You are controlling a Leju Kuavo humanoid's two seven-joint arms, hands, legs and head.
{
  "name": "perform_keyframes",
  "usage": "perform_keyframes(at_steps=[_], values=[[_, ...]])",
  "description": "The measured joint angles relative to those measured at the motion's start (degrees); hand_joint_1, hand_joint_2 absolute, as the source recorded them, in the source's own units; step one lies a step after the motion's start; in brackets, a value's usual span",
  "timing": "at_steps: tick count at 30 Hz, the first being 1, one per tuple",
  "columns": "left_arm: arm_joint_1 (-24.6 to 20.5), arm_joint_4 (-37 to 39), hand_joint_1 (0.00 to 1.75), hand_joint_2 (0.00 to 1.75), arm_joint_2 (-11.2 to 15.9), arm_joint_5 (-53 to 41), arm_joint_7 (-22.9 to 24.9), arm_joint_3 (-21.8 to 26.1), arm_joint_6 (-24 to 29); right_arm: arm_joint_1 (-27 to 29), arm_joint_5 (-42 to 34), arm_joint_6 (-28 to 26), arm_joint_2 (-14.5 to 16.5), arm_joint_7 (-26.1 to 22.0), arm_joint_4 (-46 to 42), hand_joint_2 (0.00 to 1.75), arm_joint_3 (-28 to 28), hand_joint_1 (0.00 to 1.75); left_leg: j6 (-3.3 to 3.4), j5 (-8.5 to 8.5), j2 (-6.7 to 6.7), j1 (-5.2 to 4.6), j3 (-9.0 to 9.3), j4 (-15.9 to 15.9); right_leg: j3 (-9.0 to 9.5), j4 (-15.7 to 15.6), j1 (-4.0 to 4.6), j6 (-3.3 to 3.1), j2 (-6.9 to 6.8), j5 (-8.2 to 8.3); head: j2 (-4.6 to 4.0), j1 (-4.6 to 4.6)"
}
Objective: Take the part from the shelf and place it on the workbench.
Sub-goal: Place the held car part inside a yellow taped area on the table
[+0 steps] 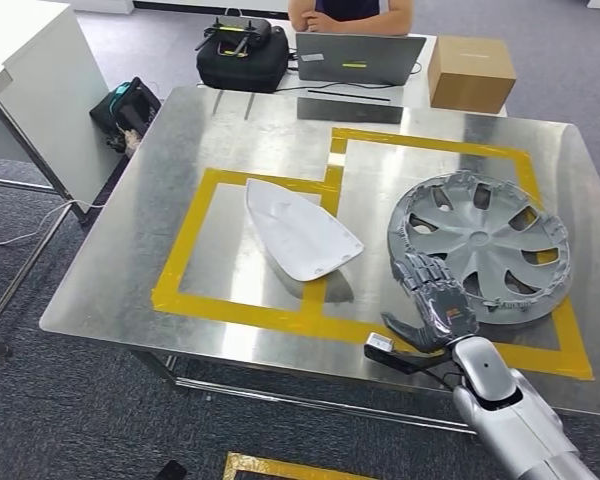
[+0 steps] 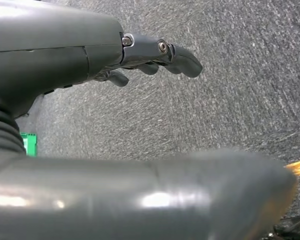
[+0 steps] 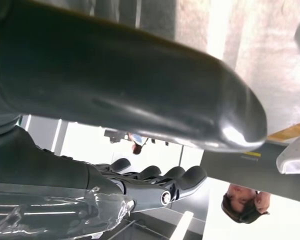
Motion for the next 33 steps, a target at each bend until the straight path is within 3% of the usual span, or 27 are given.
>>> perform_keyframes(at_steps=[1, 2, 4, 6, 7, 10, 11, 13, 15, 16, 17, 18, 21, 23, 25, 26, 27, 29, 30, 31, 32, 33], values=[[0.06, 0.0, 0.0, 0.0, -0.02, 0.09, -0.01, 0.01, 0.02, 0.31, 0.03, 0.01, -0.1, 0.0, -0.24, 0.0, 0.19, 0.0, -0.09, -0.02, 0.0, 0.08, 0.03, 0.05, -0.77, 1.15, -0.08, 0.2, -0.02, 0.19, 0.0, -0.01], [0.11, 0.0, 0.0, 0.0, -0.03, 0.2, -0.03, 0.02, 0.05, 0.59, 0.07, 0.01, -0.22, 0.0, -0.57, 0.0, 0.39, 0.0, -0.26, -0.14, -0.03, 0.23, 0.07, 0.14, -0.4, -0.03, -0.19, 0.39, -0.06, 1.6, 0.0, -0.01], [0.16, 0.0, 0.0, 0.0, -0.02, 0.43, -0.07, 0.07, 0.11, 0.98, 0.13, 0.01, -0.47, 0.0, -1.38, 0.0, 0.76, 0.0, -0.96, -0.58, -0.15, 0.56, 0.11, 0.52, 2.89, -7.14, -0.51, 0.99, -0.22, 5.51, 0.0, 0.02], [0.19, 0.0, 0.0, 0.0, 0.1, 0.71, -0.08, 0.15, 0.17, 1.38, 0.33, 0.02, -0.7, 0.07, -2.27, 0.0, 1.18, 0.0, -1.84, -0.95, -0.27, 0.54, -0.07, 1.1, 5.78, -12.39, -0.57, 0.96, -0.1, 7.3, 0.01, 0.2], [0.26, 0.0, 0.0, 0.0, 0.15, 0.82, -0.08, 0.2, 0.21, 1.64, 0.54, 0.03, -0.82, 0.21, -2.72, 0.0, 1.39, 0.0, -2.22, -0.95, -0.34, 0.41, -0.21, 1.29, 6.18, -13.0, -0.49, 0.65, 0.01, 7.11, 0.01, 0.19], [0.47, 0.0, 0.0, 0.0, 0.13, 1.0, -0.07, 0.48, 0.28, 2.19, 1.57, 0.0, -1.13, 0.94, -4.38, 0.0, 2.15, 0.0, -3.09, -1.18, -0.33, 0.42, -0.52, 1.69, 5.8, -12.85, -0.41, -1.11, 0.15, 7.15, 0.01, -0.06], [0.47, 0.0, 0.0, 0.0, 0.14, 1.05, -0.07, 0.58, 0.29, 2.22, 1.88, -0.01, -1.22, 1.11, -5.09, 0.0, 2.41, 0.0, -3.32, -2.25, -0.24, 0.46, -0.99, 2.74, 5.63, -12.9, -0.44, -1.71, 0.11, 7.29, 0.01, -0.14], [0.47, 0.0, 0.0, 0.0, 0.1, 1.1, -0.06, 0.7, 0.29, 2.2, 2.26, -0.01, -1.43, 1.32, -6.6, 0.0, 2.89, 0.0, -3.61, -6.26, -0.07, 0.47, -3.3, 8.3, 5.07, -13.0, -0.38, -2.73, -0.03, 7.72, 0.01, -0.38], [0.49, 0.0, 0.0, 0.0, 0.03, 1.17, -0.07, 0.76, 0.29, 2.19, 2.61, 0.12, -1.58, 1.51, -8.04, 0.0, 3.54, 0.0, -3.62, -9.91, -0.05, 0.45, -6.11, 15.51, 4.26, -13.0, -0.09, -3.24, -0.12, 8.28, 0.01, -0.45], [0.48, 0.0, 0.0, 0.0, -0.01, 1.21, -0.08, 0.81, 0.3, 2.21, 2.75, 0.28, -1.64, 1.59, -8.7, 0.0, 3.89, 0.0, -3.51, -10.33, -0.05, 0.43, -6.58, 17.31, 3.84, -13.0, 0.07, -3.35, -0.13, 8.62, 0.0, -0.45], [0.45, 0.0, 0.0, 0.0, -0.02, 1.27, -0.09, 0.86, 0.31, 2.23, 2.85, 0.46, -1.71, 1.65, -9.32, 0.0, 4.23, 0.0, -3.32, -9.7, -0.05, 0.4, -6.09, 17.12, 3.42, -13.0, 0.23, -3.37, -0.12, 9.0, 0.0, -0.46], [0.41, 0.0, 0.0, 0.0, -0.03, 1.31, -0.1, 0.92, 0.31, 2.24, 2.89, 0.65, -1.77, 1.71, -9.84, 0.0, 4.49, 0.0, -3.03, -8.23, -0.05, 0.33, -4.58, 14.97, 2.98, -13.0, 0.36, -3.34, -0.1, 9.43, 0.0, -0.46], [0.04, 0.0, 0.0, 0.0, -0.07, 1.36, -0.16, 1.05, 0.34, 2.16, 2.81, 1.06, -1.88, 1.97, -11.11, 0.0, 5.02, 0.0, -2.11, -4.75, -0.04, -0.1, 1.87, 4.49, 1.75, -13.01, 0.65, -2.84, -0.08, 10.85, 0.01, -0.43], [-0.15, 0.0, 0.0, 0.0, -0.13, 1.39, -0.17, 1.1, 0.4, 2.08, 2.56, 1.34, -2.1, 2.19, -11.64, 0.0, 5.32, 0.0, -1.87, -4.42, -0.07, -0.45, 2.96, 1.56, 1.32, -13.38, 0.66, -2.17, -0.15, 11.95, 0.01, -0.38], [0.03, 0.0, 0.0, 0.0, -0.18, 1.42, -0.17, 1.13, 0.45, 2.18, 2.3, 1.59, -2.27, 2.37, -11.77, 0.0, 5.64, 0.0, -1.39, -3.41, -0.01, -0.47, 2.23, 1.16, 1.07, -13.94, 0.45, -1.46, -0.18, 12.74, 0.0, -0.44], [0.14, 0.0, 0.0, 0.0, -0.16, 1.44, -0.17, 1.16, 0.5, 2.34, 2.22, 1.69, -2.29, 2.46, -11.79, 0.0, 5.84, 0.0, -0.99, -2.77, 0.06, -0.4, 1.86, 1.0, 0.68, -13.48, 0.37, -1.13, -0.19, 11.88, 0.0, -0.43], [0.21, 0.0, 0.0, 0.0, -0.12, 1.45, -0.17, 1.19, 0.57, 2.45, 2.09, 1.75, -2.35, 2.57, -11.79, 0.0, 6.05, 0.0, -0.63, -2.11, 0.14, -0.29, 1.39, 0.85, 0.03, -11.87, 0.34, -0.84, -0.2, 9.93, 0.0, -0.39], [0.22, 0.0, 0.0, 0.0, -0.07, 1.48, -0.17, 1.25, 0.71, 2.51, 1.83, 1.81, -2.46, 2.78, -11.79, 0.0, 6.41, 0.0, -0.17, -1.01, 0.2, -0.25, 0.22, 0.82, -1.8, -5.21, 0.33, -0.43, -0.24, 4.23, 0.0, -0.26], [0.24, 0.0, 0.0, 0.0, -0.08, 1.49, -0.17, 1.28, 0.73, 2.49, 1.65, 1.82, -2.51, 2.86, -11.79, 0.0, 6.53, 0.0, -0.1, -0.47, 0.2, -0.28, -0.44, 0.85, -2.51, -1.37, 0.34, -0.28, -0.24, 2.13, 0.0, -0.23], [0.29, 0.0, 0.0, 0.0, -0.11, 1.49, -0.17, 1.33, 0.73, 2.52, 1.52, 1.82, -2.51, 2.9, -11.79, 0.0, 6.64, 0.0, -0.11, 0.07, 0.21, -0.3, -1.11, 0.88, -2.63, 1.35, 0.36, -0.19, -0.23, 1.25, 0.0, -0.23], [0.37, 0.0, 0.0, 0.0, -0.13, 1.5, -0.17, 1.39, 0.74, 2.57, 1.35, 1.83, -2.51, 2.93, -11.79, 0.0, 6.75, 0.0, -0.16, 0.59, 0.22, -0.31, -1.78, 0.9, -1.84, 2.24, 0.37, -0.14, -0.23, 1.51, 0.0, -0.23], [0.45, 0.0, 0.0, 0.0, -0.14, 1.5, -0.17, 1.44, 0.74, 2.6, 1.14, 1.84, -2.51, 2.97, -11.79, 0.0, 6.84, 0.0, -0.28, 1.1, 0.22, -0.29, -2.4, 0.92, 0.07, 0.92, 0.35, -0.12, -0.24, 2.62, 0.0, -0.24]])
